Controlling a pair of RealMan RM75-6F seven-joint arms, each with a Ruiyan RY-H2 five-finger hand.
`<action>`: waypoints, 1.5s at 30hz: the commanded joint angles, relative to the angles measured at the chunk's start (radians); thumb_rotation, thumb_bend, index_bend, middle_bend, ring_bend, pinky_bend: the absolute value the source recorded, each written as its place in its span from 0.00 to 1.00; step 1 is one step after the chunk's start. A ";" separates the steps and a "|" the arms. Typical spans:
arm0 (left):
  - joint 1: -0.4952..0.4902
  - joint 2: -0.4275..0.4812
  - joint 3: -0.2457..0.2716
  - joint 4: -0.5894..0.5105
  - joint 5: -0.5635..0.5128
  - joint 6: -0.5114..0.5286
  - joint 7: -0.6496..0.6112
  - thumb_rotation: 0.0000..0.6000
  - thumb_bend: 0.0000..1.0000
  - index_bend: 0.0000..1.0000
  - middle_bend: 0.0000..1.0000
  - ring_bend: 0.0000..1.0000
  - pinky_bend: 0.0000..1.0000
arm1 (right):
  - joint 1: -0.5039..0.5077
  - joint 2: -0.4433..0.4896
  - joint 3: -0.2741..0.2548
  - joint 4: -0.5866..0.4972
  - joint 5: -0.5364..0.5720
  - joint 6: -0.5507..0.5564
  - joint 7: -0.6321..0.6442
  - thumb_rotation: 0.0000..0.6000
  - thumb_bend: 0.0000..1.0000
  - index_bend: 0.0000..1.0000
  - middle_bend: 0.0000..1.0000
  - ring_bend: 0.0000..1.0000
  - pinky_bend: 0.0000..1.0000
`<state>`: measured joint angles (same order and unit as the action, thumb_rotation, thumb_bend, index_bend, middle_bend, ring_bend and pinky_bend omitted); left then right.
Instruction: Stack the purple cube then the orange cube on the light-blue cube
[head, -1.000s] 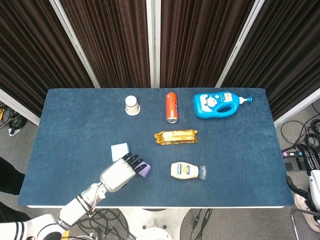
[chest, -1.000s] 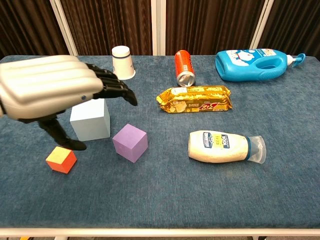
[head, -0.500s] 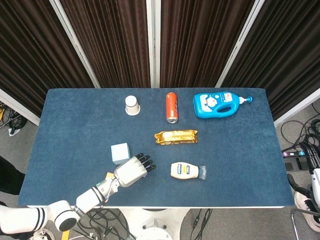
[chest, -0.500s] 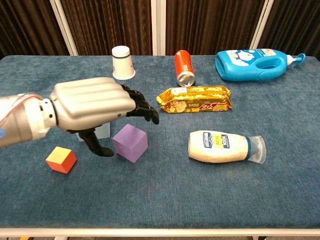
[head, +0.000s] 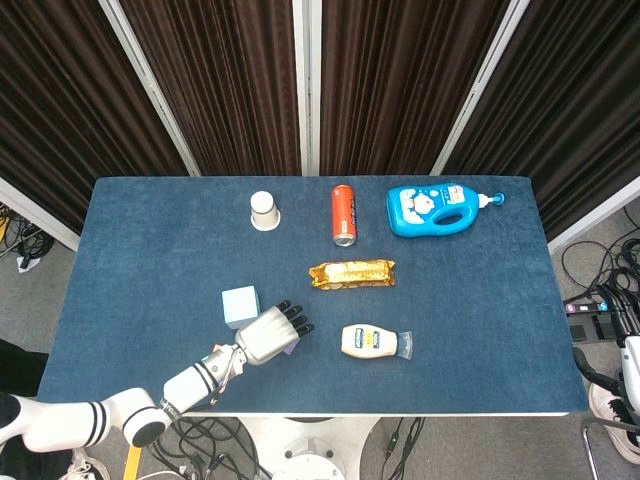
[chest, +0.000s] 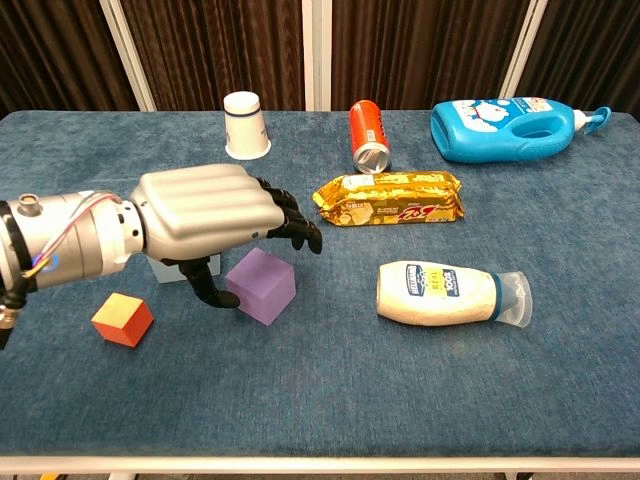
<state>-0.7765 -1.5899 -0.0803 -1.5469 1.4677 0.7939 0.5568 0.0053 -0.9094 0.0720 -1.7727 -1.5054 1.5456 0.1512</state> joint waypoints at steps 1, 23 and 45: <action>-0.009 -0.012 0.009 0.017 0.004 0.003 -0.011 1.00 0.25 0.29 0.40 0.21 0.26 | 0.001 0.001 0.000 0.000 0.002 -0.002 0.001 1.00 0.23 0.04 0.08 0.00 0.00; -0.030 -0.028 0.045 0.085 -0.012 0.019 -0.083 1.00 0.27 0.30 0.46 0.22 0.26 | 0.005 0.001 0.000 -0.001 0.004 -0.014 -0.003 1.00 0.23 0.04 0.08 0.00 0.00; -0.051 0.014 0.029 0.004 -0.008 0.053 -0.129 1.00 0.31 0.31 0.53 0.26 0.27 | 0.010 0.002 0.002 -0.003 0.017 -0.026 -0.005 1.00 0.23 0.04 0.08 0.00 0.00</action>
<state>-0.8210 -1.5996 -0.0384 -1.5095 1.4691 0.8455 0.4223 0.0149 -0.9078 0.0740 -1.7754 -1.4884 1.5196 0.1460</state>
